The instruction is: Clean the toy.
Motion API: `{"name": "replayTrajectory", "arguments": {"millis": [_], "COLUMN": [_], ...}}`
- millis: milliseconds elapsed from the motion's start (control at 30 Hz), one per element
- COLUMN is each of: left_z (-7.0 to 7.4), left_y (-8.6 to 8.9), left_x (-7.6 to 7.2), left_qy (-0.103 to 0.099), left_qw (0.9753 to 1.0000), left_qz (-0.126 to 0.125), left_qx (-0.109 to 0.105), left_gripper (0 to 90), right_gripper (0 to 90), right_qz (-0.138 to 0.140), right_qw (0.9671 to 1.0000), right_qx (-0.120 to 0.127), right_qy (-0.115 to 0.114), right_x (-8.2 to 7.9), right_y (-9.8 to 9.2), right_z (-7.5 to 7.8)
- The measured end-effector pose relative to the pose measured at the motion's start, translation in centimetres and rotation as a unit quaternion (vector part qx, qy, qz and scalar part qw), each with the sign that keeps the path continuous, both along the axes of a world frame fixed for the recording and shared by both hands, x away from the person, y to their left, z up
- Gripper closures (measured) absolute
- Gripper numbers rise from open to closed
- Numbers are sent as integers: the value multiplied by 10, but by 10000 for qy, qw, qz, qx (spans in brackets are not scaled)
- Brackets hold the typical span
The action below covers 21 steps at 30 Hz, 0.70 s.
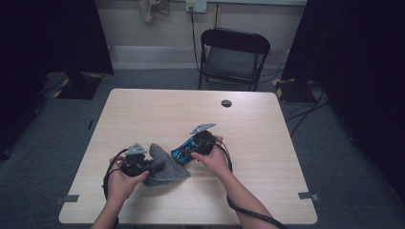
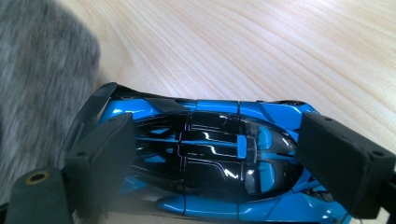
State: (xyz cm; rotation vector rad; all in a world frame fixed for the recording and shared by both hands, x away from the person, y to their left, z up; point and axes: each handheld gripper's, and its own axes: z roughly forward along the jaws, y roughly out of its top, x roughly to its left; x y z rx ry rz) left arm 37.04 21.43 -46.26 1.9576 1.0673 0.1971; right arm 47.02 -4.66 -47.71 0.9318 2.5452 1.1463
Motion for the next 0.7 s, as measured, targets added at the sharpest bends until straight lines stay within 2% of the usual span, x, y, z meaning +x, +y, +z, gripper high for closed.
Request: {"name": "replayTrajectory", "arguments": {"millis": [100,200,300,433,700], "left_z": [-7,-17,-26,-29,-30], "left_y": [5,1,-8,-17,-21], "left_x": [7,14,19,24,21], "left_qy": [2,70,101,63,159], "left_qw": [9998,9996,9998,10000,9998], "left_qz": [182,285,188,50,-79], "left_qx": [29,12,-33,-18,-81], "left_gripper": [676,675,666,660,680], "right_gripper": [118,116,75,76,76], "right_qz": [-13,-47,-225,-220,-231], "right_qw": [10000,9999,9997,9997,9996], "right_qx": [47,104,95,95,121], "right_qy": [-46,-86,-17,-45,-61], "right_x": [-1,-2,-3,-5,-5], "right_y": [-1,-1,-2,-3,-3], "right_z": [-1,-2,-4,-4,-5]}}
